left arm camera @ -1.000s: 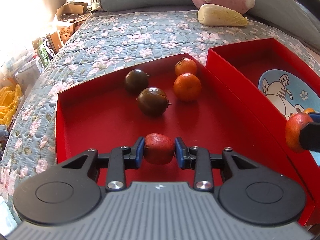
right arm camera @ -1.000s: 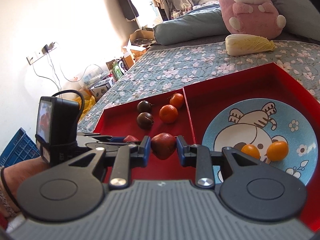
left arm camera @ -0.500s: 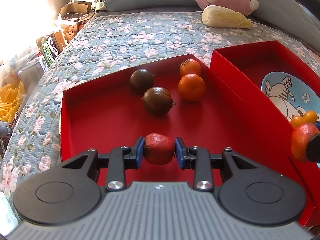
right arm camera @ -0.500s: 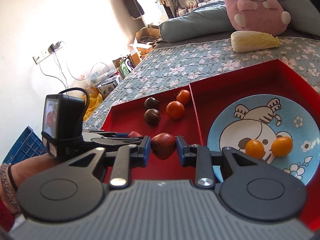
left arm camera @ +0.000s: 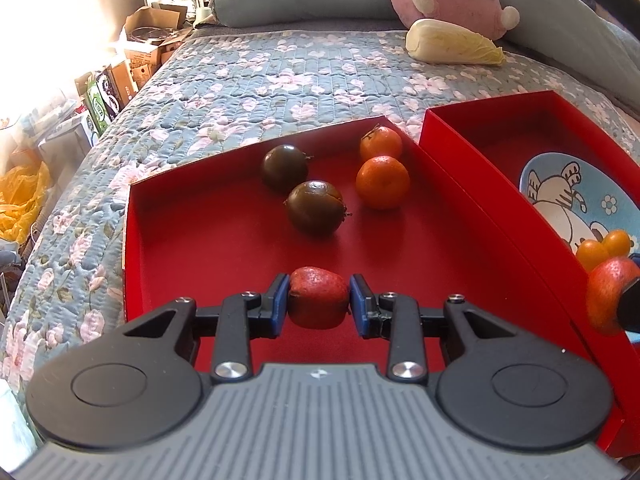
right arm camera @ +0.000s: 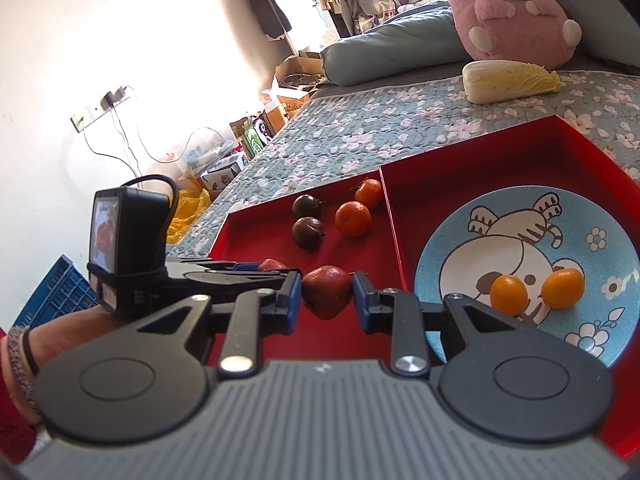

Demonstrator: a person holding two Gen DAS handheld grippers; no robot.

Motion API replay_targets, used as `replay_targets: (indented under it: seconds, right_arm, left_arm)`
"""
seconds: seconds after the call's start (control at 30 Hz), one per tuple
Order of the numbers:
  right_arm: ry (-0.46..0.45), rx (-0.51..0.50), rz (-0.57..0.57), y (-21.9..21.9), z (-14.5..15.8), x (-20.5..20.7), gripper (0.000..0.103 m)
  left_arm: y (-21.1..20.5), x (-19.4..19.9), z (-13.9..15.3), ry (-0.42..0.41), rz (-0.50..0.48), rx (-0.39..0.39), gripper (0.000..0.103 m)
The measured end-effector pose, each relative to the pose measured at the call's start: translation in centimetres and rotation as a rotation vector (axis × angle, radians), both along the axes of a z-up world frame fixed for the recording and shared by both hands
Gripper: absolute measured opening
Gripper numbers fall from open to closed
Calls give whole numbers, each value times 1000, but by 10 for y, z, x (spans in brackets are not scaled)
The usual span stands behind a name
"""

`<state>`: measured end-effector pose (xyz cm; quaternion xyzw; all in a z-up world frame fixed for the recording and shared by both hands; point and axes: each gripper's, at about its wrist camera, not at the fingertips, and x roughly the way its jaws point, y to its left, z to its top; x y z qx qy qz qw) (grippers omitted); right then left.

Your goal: Organize fruits

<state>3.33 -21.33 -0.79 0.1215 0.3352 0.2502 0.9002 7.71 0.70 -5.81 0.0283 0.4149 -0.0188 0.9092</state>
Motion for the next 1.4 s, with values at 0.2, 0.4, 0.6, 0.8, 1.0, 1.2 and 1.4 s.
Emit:
replay_targets:
  seconds: [0.2, 0.4, 0.6, 0.8, 1.0, 1.2, 1.4]
  right_arm:
    - [-1, 9, -1, -4, 1, -2, 31]
    - [-8, 23, -4, -10, 4, -4, 31]
    - [-10, 34, -20, -20, 5, -5, 31]
    - [-13, 46, -44, -34, 6, -6, 31]
    - [-11, 45, -76, -52, 3, -4, 31]
    - [0, 36, -123, -75, -4, -3, 31]
    - [8, 27, -161, -93, -9, -2, 31]
  left_arm:
    - [1, -3, 3, -10, 5, -3, 38]
    - [-1, -8, 7, -27, -1, 2, 38]
    - [-4, -11, 11, -37, 3, -1, 38]
    - [-6, -14, 14, -43, 9, 2, 38]
    - [-13, -16, 21, -62, -5, 3, 38]
    - [-23, -16, 29, -77, -30, -1, 38]
    - [-37, -15, 34, -81, -54, -20, 38]
